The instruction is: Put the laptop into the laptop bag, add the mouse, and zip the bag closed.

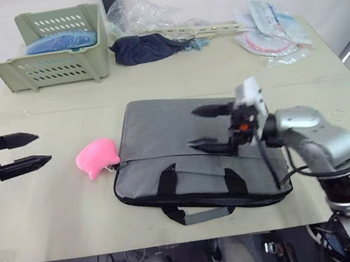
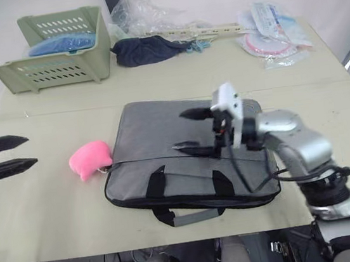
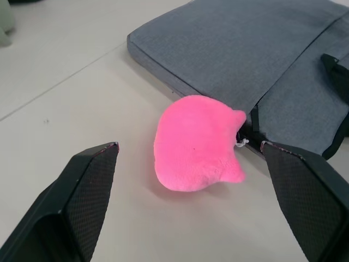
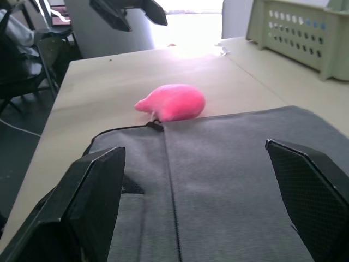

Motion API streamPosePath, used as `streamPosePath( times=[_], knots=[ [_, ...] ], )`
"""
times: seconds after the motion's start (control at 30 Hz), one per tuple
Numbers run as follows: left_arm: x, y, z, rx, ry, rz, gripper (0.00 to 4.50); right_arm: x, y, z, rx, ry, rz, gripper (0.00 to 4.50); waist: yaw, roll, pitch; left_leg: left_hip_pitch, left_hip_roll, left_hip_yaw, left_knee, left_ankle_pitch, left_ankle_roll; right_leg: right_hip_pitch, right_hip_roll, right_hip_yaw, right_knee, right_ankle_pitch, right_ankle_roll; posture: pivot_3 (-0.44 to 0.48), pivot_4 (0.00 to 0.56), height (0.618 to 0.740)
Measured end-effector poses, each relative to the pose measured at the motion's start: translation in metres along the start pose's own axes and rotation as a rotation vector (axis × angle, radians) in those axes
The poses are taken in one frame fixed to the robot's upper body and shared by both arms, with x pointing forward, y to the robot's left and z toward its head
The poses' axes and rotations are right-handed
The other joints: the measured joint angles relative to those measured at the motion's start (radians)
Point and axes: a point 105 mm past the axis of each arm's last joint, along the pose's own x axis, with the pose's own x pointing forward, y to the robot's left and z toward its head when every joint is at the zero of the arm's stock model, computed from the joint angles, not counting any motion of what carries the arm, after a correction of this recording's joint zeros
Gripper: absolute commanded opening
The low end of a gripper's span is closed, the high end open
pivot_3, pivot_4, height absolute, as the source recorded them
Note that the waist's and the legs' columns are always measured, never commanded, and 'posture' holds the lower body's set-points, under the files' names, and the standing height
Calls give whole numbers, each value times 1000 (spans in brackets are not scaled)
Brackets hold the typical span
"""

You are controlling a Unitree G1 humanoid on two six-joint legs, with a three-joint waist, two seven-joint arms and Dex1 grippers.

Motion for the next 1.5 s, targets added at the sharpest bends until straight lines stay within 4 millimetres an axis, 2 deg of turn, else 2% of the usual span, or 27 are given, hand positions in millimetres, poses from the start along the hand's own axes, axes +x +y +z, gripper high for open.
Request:
streamPosePath(
  times=[0.17, 0.33, 0.4, 0.63, 0.83, 1.0, 1.17, 1.27, 1.5],
  knots=[
    [5, -1, -7, 51, 72, -51, 4480, 9, 3, -18, -20, 30, 19, 4499, -13, 0, 0, 0, 0, 0, 0, 0, 0, 0, 0, 0, 1, 0, 0, 0, 150, 740],
    [16, 2, -1, 173, 88, -72, 4480, 12, -6, -44, -5, 94, -14, 4499, -19, -1, 0, 1, 0, 0, 1, 0, 0, 0, 0, 0, 2, 0, 0, 0, 150, 740],
    [21, 4, -1, 187, 82, -79, 4480, 15, -7, -44, -30, 102, -4, 4499, -25, -1, -1, 2, 0, 0, 1, 0, 0, 2, 0, 1, 2, 0, 0, 0, 150, 740],
    [67, 6, -13, 168, 54, -169, 4480, 13, -6, -48, -16, 111, 3, 4499, -26, -5, -3, 2, 1, -2, 3, 0, 0, 3, 0, 0, 3, 0, 0, 0, 150, 740],
    [99, 8, 4, 211, 43, -228, 4480, 10, -5, -53, -19, 117, 2, 4499, -23, -9, -6, 3, 1, -4, 3, 0, 0, 5, 0, -1, 3, 0, 0, 0, 150, 740],
    [130, 2, -13, 215, 138, -307, 4480, 8, -7, -57, -10, 119, -7, 4499, -18, -9, -5, 12, 1, -6, 3, 0, 1, 17, 0, -2, 1, 0, 0, 0, 150, 740],
    [135, 6, -27, 235, 276, -322, 4480, 6, -9, -58, -8, 120, -15, 4499, -8, -9, -6, 14, 1, -5, 3, 0, 1, 18, 0, -1, 1, 0, 0, 0, 150, 740],
    [141, 7, -26, 250, 278, -330, 3661, 5, -10, -58, -4, 121, -19, 4500, -2, -9, -6, 14, 1, -5, 4, 0, 1, 19, 0, 0, 1, 0, 0, 0, 150, 740],
    [137, 11, -23, 236, 294, -318, 240, 4, -11, -58, -6, 119, -23, 4500, -2, -9, -6, 14, 1, -5, 4, 0, 1, 19, 0, 0, 1, 0, 0, 0, 150, 740]
  ],
)
